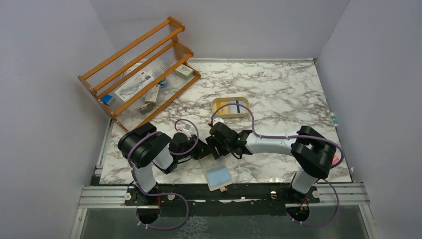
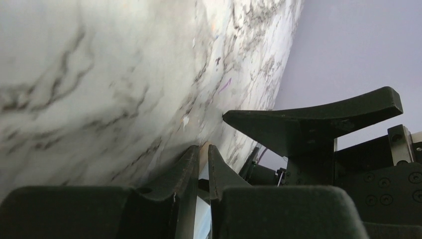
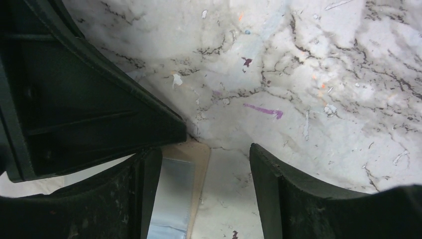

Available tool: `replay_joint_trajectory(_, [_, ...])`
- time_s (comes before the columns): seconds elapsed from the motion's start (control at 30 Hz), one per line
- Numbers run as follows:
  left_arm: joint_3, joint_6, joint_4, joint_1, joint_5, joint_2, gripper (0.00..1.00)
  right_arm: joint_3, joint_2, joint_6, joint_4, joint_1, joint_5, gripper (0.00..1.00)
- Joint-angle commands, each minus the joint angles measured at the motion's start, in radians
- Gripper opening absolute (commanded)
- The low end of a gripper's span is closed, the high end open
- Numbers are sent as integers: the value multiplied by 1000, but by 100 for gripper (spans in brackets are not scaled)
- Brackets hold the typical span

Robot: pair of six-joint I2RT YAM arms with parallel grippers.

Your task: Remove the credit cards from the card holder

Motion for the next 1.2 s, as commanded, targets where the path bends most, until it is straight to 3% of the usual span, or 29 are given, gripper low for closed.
replay_joint_trajectory(0.0, [48,84,-180,-2,15,46,15,-58,88,14,24,-50,-57,71])
replay_joint_trajectory(0.17, [125,164,-328,81,-11,-31,15,-47,123,-8,48,-90,-57,71])
replay_joint_trajectory(0.33, [254,316,-634,196,-79,-194,16,-13,139,-41,40,-96,-19,71])
replay_joint_trajectory(0.53, [364,477,-946,220,-215,-354,20,36,41,-79,-35,-96,55,71])
replay_joint_trajectory(0.67, [338,491,-996,262,-209,-422,22,63,-57,-104,-125,-36,111,74])
replay_joint_trajectory(0.7, [329,490,-1003,278,-201,-434,22,74,-70,-95,-160,-10,126,78])
replay_joint_trajectory(0.77, [309,490,-1016,315,-179,-454,22,88,-91,-64,-213,42,122,97])
replay_joint_trajectory(0.8, [302,489,-1023,333,-172,-465,22,91,-97,-41,-230,63,109,100])
replay_joint_trajectory(0.97, [292,487,-1088,427,-145,-516,23,97,-69,79,-263,160,89,100])
replay_joint_trajectory(1.17, [298,516,-1161,541,-82,-557,25,236,108,187,-398,281,160,100])
